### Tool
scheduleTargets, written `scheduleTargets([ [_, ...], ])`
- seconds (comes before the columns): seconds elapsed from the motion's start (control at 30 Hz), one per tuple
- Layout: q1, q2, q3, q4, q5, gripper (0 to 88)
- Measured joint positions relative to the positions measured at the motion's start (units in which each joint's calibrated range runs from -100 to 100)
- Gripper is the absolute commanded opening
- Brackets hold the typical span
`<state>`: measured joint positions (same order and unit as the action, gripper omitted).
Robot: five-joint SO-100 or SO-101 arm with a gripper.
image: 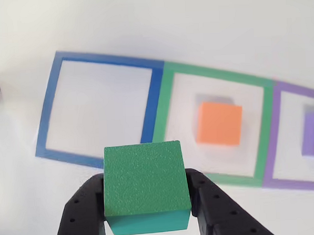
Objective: Tower of hanoi
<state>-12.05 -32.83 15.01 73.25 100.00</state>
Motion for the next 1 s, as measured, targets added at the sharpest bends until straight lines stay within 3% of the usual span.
scheduleTargets([
  [0.23, 2.04, 1.01, -27.61, 23.59, 0.0, 5.3],
  [0.6, 6.9, -0.76, -27.27, 25.25, -0.39, 6.1],
  [0.7, 10.11, -5.71, -16.43, 20.5, -0.39, 6.0],
  [1.0, 17.69, -20.49, 26.24, -8.79, -0.39, 6.0],
])
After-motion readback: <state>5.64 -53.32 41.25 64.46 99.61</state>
